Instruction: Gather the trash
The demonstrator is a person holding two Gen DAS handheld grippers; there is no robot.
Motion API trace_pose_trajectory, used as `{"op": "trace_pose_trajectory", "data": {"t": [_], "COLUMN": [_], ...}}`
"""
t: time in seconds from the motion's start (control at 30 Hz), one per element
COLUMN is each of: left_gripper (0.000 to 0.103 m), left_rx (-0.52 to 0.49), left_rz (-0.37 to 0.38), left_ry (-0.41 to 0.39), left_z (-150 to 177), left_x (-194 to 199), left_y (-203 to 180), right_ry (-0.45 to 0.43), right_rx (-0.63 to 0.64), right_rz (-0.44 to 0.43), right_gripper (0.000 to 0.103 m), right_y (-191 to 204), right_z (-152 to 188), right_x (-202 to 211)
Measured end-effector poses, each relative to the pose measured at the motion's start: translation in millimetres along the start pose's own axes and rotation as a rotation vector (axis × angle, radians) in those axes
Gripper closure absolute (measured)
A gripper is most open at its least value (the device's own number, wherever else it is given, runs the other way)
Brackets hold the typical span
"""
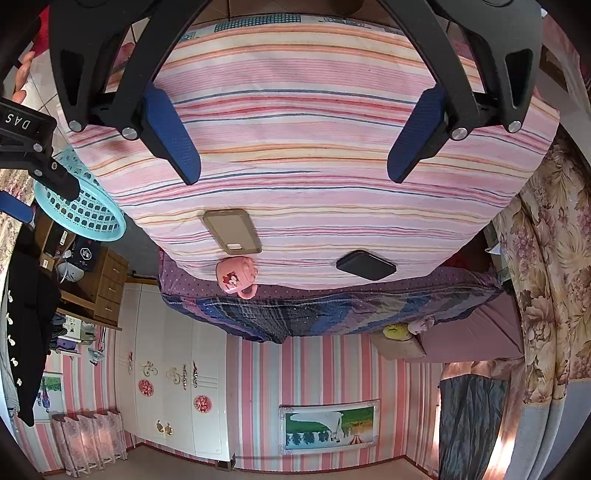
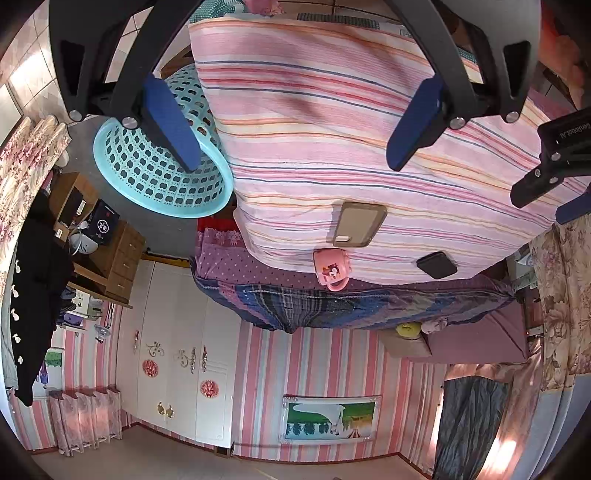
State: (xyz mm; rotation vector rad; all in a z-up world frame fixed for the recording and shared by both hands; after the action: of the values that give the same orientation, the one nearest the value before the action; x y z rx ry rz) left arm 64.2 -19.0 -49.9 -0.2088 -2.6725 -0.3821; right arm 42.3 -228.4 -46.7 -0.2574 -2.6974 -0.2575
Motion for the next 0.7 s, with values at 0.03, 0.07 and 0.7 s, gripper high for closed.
{"op": "trace_pose_trajectory", "data": {"t": [0.03,0.07,0.7], "left_gripper": [0.005,0.005,0.005], "left_rx": [0.0,0.001,0.01], "left_rz": [0.0,0.001,-0.018], "left_ry": [0.0,0.001,0.014], "left_z": [0.0,0.0,1.6], "left_x": [0.1,0.1,-4.7], "left_y": [0.2,0.1,7.9], "right_ry": [0.0,-0.001,-0.015], "right_rx": [0.003,0.005,0.025], "right_rz": [0.001,0.002,0.019], "right_gripper": [0.005,0.005,0.005], "right_y": [0.2,0.3,5.3], "right_z": [0.3,0.4,-0.6], "right_x": [-0.1,0.1,1.9]}}
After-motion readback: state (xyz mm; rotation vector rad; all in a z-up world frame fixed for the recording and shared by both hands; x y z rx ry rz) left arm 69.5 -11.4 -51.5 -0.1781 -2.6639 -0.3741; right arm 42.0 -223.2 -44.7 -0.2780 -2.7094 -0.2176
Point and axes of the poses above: each gripper's, at about its wrist camera, not at the fingertips, and x roughly against the way its jaws point, y to its left, z to its underside, the point moved 10 cm from there along -x, roughly the way its jaws point, and after that the axes turned 15 degrees about -x, right-handed, at the moved point
